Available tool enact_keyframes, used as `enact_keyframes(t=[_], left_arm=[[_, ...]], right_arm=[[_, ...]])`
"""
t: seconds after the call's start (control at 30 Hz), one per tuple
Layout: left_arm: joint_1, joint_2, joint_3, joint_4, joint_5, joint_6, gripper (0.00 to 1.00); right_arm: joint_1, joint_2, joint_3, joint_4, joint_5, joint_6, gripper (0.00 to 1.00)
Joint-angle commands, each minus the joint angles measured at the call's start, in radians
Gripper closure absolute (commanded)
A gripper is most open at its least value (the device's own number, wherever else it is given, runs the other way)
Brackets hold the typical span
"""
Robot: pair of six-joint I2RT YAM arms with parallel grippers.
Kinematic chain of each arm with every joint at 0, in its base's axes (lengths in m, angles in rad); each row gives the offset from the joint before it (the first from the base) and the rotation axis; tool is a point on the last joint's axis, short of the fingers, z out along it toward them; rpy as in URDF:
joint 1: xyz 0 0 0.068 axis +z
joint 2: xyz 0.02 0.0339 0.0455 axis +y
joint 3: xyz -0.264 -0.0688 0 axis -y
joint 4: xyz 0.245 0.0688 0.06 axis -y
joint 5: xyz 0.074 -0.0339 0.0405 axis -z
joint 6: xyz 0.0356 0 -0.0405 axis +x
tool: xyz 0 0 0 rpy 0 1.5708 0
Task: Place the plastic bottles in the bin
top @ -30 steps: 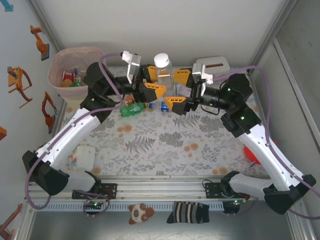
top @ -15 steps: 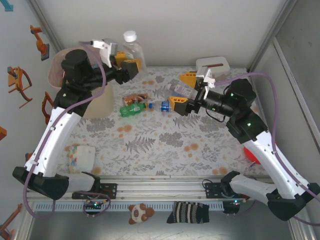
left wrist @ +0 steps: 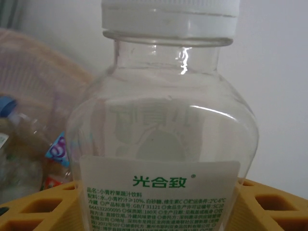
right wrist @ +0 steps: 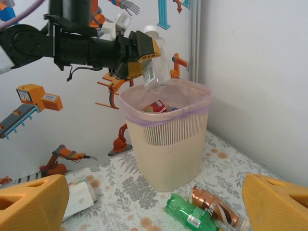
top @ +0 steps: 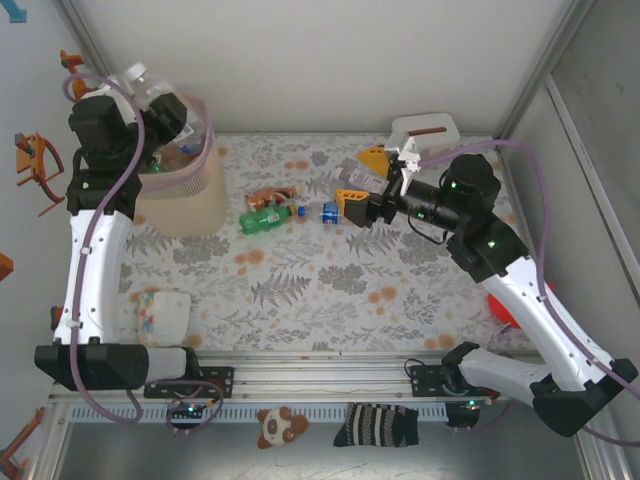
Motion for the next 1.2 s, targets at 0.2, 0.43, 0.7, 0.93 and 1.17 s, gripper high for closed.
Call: enact_keyframes(t=[0.2,0.43,0.7,0.93,1.17], left_arm=[[0.104,0.173,0.120,-0.177,-0.108,-0.517,0.45],[0.153,0.339,0.260,-0.254,-0.009,-0.676,0.40],[0.169,0.468,0.360,-0.298,0.082,-0.761,0.33],[0.177,0.473,0.369,-0.302,0.101,-0.778,0.21],[0.188,0.398,0.368,-0.307,0.057,-0.745,0.16]], right_arm=[[0.005,-0.055,-0.012,-0.021,0.041,-0.009,0.10],[0.005,-0.086,-0.027,-0.055,0.066,-0.019,0.10],[0.004,-0.145,-0.055,-0.099,0.117,-0.041,0.10],[0.004,-0.157,-0.067,-0.110,0.129,-0.047,0.10],[0.004,-0.154,-0.063,-0.112,0.130,-0.058,0.10]])
